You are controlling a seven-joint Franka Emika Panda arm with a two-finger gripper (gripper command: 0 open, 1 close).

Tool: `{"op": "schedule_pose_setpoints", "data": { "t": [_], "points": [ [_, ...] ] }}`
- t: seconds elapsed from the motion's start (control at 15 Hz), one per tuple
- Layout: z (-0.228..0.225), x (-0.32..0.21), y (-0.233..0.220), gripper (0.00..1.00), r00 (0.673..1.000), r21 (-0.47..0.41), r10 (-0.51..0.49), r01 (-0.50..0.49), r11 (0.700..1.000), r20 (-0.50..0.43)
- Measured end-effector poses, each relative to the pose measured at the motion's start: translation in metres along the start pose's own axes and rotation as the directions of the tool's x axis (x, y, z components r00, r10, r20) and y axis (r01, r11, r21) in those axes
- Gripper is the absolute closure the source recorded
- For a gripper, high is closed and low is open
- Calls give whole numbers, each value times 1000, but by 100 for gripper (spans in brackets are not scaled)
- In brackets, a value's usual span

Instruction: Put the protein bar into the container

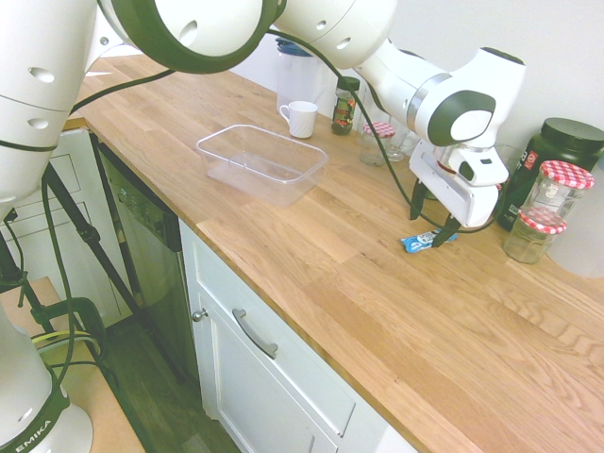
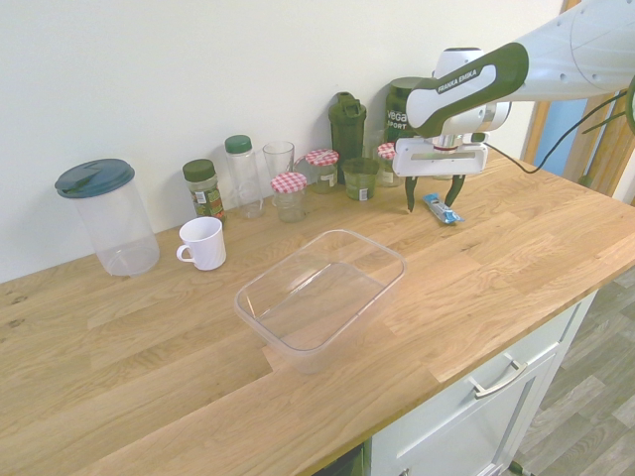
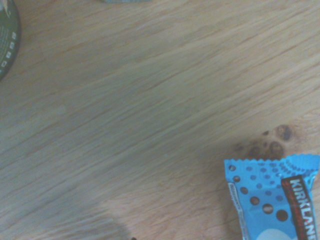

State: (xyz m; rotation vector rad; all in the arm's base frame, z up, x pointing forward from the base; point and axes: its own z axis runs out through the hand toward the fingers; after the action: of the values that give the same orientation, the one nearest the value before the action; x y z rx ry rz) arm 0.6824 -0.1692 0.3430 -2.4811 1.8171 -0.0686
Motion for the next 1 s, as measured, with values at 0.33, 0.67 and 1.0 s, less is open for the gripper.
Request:
{"op": "schedule_pose_setpoints", "data": {
  "t": [0.33, 0.67, 1.0],
  "points": [
    [1, 1, 0, 100, 1000, -2, 3, -3, 1000, -2],
    [1, 6, 2, 100, 1000, -11, 11, -11, 1000, -3],
    [2, 8, 2, 100, 1000, -18, 13, -13, 1000, 2]
  ]
}}
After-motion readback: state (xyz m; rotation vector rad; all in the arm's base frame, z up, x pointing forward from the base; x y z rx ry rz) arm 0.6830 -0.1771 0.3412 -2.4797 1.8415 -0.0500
